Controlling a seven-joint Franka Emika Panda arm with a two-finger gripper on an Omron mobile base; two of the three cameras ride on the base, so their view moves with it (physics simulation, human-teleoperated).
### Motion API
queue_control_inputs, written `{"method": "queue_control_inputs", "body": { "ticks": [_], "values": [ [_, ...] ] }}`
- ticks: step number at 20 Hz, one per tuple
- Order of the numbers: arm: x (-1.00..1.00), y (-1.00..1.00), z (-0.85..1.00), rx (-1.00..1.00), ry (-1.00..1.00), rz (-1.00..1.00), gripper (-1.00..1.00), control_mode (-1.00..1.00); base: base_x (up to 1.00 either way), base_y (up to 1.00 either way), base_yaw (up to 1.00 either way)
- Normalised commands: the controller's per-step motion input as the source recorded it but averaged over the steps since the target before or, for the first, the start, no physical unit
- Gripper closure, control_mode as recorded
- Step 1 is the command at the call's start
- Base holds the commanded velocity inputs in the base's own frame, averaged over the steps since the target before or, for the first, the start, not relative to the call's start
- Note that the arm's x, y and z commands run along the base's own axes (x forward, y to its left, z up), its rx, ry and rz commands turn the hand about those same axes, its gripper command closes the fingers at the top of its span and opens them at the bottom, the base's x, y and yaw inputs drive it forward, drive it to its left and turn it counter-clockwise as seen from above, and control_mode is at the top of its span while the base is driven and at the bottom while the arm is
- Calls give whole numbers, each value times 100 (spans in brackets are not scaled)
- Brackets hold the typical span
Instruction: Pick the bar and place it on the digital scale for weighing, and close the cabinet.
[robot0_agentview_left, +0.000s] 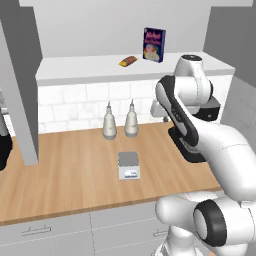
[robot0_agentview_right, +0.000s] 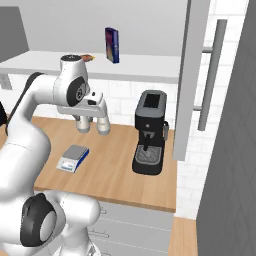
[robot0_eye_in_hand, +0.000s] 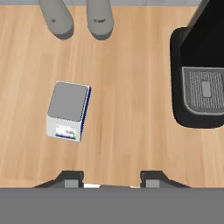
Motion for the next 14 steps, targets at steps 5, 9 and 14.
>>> {"method": "queue_control_inputs", "body": {
  "ticks": [5, 9, 14],
  "values": [
    [-57, -10, 2, 7, -20, 0, -100, -100, 0, 0, 0],
    [-86, 0, 58, 6, -42, 0, -100, -100, 0, 0, 0],
    [-50, 4, 100, -4, -14, -7, -100, -100, 0, 0, 0]
  ]
}}
